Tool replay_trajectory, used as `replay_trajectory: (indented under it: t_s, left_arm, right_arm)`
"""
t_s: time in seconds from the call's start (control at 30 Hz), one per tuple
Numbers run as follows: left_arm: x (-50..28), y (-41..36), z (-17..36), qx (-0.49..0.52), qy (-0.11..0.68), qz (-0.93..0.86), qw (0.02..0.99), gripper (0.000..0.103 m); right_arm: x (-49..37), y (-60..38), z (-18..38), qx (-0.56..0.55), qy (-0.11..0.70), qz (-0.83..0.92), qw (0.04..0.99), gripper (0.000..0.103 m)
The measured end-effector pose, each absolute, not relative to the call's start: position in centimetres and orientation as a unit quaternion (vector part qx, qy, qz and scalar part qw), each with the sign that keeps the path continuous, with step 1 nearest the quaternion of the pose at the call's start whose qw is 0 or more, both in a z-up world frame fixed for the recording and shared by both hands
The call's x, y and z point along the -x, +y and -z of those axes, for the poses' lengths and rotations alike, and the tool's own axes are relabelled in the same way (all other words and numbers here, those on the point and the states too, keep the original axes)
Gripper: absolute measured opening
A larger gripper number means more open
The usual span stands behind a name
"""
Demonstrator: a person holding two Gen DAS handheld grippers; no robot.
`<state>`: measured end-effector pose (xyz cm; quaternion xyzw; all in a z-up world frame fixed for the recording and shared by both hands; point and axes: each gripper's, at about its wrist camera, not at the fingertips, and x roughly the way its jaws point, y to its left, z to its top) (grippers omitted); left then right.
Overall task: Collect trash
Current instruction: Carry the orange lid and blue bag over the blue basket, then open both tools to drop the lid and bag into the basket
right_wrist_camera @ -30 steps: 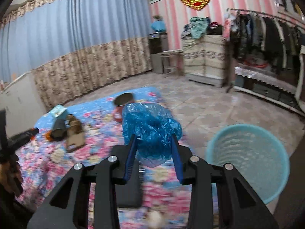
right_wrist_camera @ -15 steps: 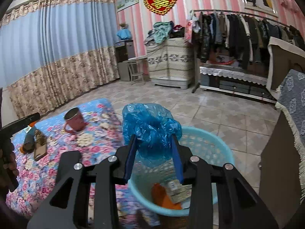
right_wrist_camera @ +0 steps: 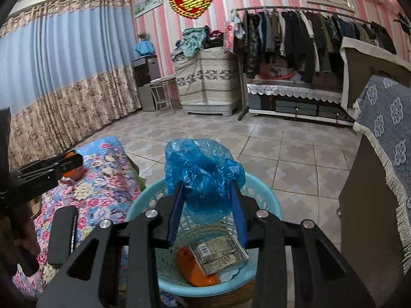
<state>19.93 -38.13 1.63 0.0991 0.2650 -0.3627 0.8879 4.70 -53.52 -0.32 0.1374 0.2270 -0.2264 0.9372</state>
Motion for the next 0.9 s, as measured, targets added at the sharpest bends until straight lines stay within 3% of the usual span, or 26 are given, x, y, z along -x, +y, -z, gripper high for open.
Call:
replay_trajectory:
  t_s: [0.57, 0.6, 0.63, 0.67, 0.9]
  left_arm:
    - [-17.7, -49.2, 3.4, -0.153, 0.272, 0.431, 0.846, 0.040]
    - [-17.8, -49.5, 3.5, -0.155, 0.275, 0.428, 0.847, 0.048]
    - [-18.1, -49.5, 3.4, -0.154, 0.275, 0.422, 0.850, 0.065]
    - [-18.2, -49.4, 3.2, -0.150, 0.272, 0.413, 0.856, 0.071]
    - [-20.4, -47.3, 1.4, -0.124, 0.270, 0.380, 0.876, 0.087]
  right_arm:
    - [-3.1, -57.1, 3.7, -0.164, 0.243, 0.266, 0.918, 0.036]
    - [-3.1, -57.0, 3.7, -0.165, 0.244, 0.267, 0.918, 0.036]
    - [-3.2, -56.9, 3.9, -0.164, 0.247, 0.267, 0.917, 0.036]
    - [-3.3, -56.9, 4.0, -0.164, 0.248, 0.267, 0.917, 0.036]
    - [-4.3, -56.2, 4.1, -0.164, 0.253, 0.262, 0.917, 0.036]
